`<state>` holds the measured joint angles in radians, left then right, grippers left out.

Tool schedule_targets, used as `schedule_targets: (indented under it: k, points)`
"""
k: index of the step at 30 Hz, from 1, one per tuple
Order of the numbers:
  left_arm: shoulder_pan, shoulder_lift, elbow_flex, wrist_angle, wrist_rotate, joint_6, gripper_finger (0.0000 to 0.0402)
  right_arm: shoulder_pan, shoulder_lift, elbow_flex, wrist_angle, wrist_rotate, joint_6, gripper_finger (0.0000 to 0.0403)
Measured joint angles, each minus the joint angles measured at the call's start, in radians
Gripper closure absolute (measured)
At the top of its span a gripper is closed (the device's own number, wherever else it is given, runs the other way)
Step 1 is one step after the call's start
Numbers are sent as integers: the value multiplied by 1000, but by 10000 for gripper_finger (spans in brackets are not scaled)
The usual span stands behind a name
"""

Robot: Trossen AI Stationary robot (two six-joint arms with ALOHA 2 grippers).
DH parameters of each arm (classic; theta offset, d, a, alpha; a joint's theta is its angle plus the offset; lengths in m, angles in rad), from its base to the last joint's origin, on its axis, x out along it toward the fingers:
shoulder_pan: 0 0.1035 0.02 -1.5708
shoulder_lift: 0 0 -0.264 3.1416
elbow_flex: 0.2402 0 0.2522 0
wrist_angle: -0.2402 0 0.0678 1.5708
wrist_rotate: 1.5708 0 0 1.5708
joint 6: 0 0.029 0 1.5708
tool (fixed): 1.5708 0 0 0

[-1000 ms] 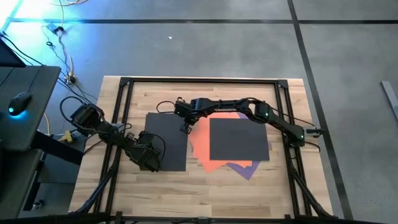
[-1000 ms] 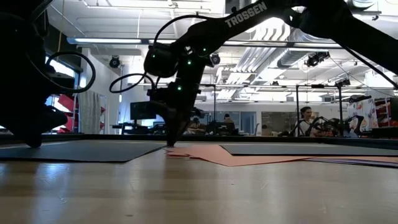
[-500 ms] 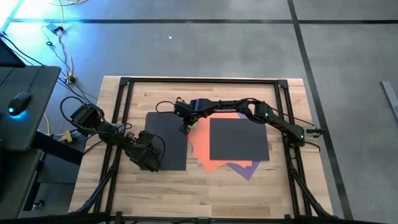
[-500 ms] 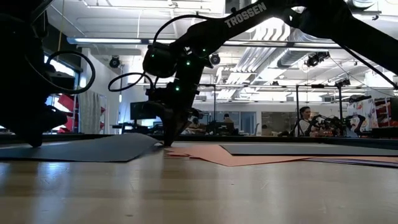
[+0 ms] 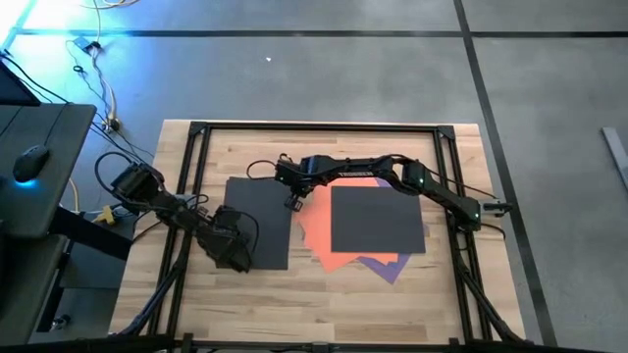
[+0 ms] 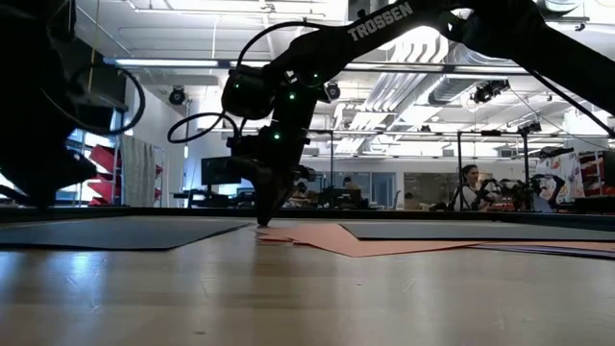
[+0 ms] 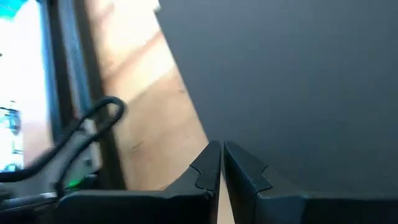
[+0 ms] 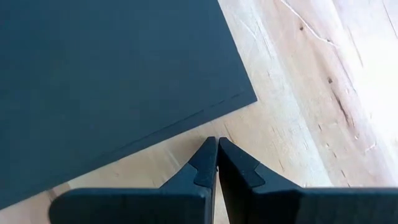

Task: Organize paper
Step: Stack the right black paper on top of the left black paper

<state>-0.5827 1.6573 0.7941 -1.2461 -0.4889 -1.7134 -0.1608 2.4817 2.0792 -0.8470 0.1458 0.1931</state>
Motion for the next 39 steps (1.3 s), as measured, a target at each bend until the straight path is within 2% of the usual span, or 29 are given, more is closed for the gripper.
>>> schedule_targets:
  k: [9,17,24,34,39]
  points:
    - [-50,0,76,29,-127,6,402,14,-1,-1,38,-45,-86,402]
    - [-49,0,-9,275,-179,80,402,11,6,-1,89,-54,-57,402]
    - [-20,0,-114,507,-192,206,401,16,15,-1,144,-101,-36,402]
    - [-3,-1,-126,535,-207,336,402,18,15,-1,149,-92,-36,402]
    - [-6,-3,-57,420,-214,349,402,20,-9,-1,151,-84,-43,402]
